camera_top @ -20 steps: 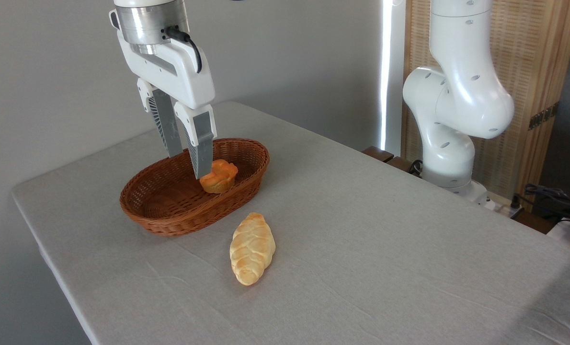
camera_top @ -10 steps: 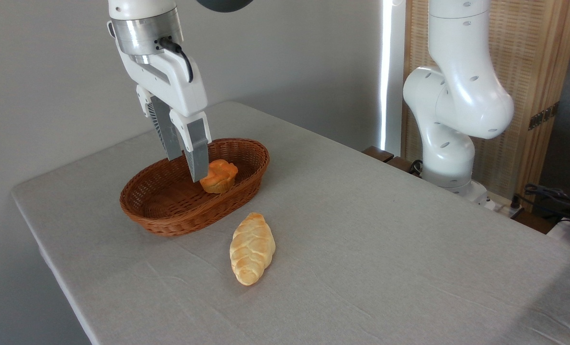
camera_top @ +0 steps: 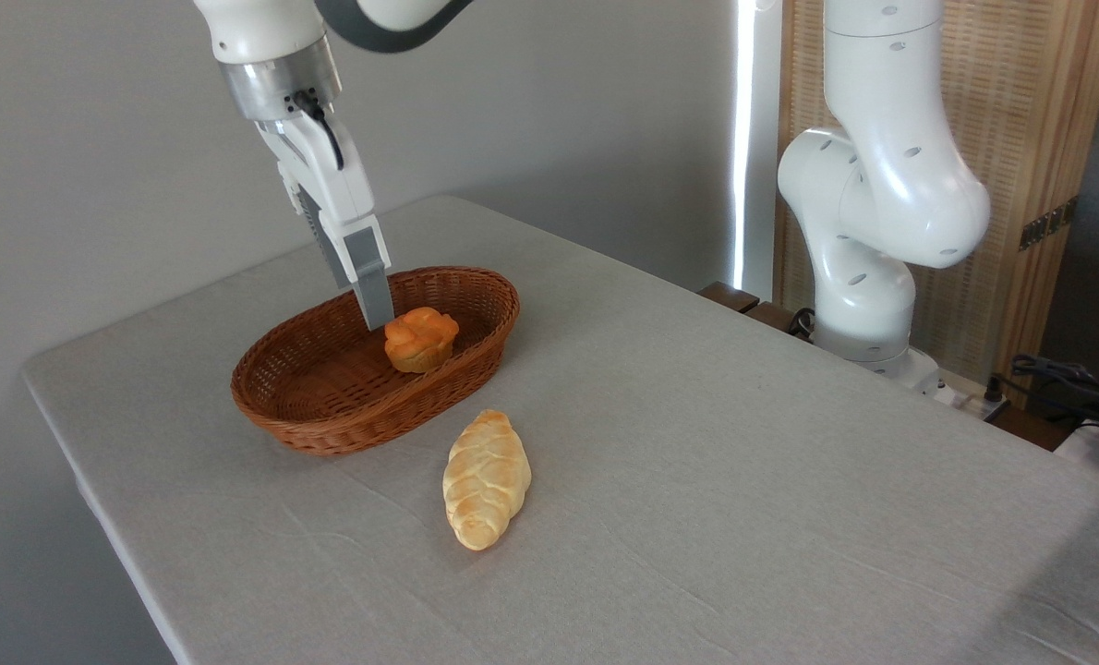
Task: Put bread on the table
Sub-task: 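Lower the open gripper onto the round bun in the basket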
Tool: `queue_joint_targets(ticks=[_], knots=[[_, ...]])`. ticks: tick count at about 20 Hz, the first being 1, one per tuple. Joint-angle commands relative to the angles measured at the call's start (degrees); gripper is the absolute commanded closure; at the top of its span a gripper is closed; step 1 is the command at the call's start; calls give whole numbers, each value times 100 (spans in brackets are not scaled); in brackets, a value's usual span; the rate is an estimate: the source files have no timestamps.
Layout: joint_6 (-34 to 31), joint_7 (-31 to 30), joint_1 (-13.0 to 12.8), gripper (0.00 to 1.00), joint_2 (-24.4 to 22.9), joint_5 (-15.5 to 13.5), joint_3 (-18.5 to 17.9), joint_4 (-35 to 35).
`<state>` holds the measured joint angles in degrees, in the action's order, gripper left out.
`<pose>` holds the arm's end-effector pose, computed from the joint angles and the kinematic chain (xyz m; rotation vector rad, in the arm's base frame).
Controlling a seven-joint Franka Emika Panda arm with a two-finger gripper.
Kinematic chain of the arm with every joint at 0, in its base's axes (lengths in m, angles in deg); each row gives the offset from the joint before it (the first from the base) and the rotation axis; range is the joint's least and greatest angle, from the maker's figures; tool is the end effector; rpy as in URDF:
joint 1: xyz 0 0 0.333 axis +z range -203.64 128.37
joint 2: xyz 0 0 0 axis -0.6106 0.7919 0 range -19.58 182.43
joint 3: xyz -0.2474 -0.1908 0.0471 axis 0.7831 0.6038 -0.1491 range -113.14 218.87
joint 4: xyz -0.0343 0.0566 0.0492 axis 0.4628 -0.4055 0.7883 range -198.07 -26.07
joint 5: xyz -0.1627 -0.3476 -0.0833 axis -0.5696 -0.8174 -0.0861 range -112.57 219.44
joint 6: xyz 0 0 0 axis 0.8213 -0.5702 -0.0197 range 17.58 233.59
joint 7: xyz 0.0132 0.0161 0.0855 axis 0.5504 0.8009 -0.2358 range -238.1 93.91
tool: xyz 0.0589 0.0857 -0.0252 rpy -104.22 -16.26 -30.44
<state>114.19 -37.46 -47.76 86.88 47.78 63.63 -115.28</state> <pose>0.5457 -0.2138 0.5534 2.6811 -1.3899 -0.0567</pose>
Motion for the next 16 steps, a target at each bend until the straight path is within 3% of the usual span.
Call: queue_joint_targets(ticks=[1, 5, 11, 14, 16], knots=[[362, -62, -7, 0, -36, -382, 354, -521], [485, -18, -16, 0, 52, -427, 865, -979], [705, -18, -112, 0, 342, -330, 883, -1077], [784, -18, -104, 0, 473, -42, 874, -1077], [784, -26, -112, 0, 579, -5, 883, -1077]])
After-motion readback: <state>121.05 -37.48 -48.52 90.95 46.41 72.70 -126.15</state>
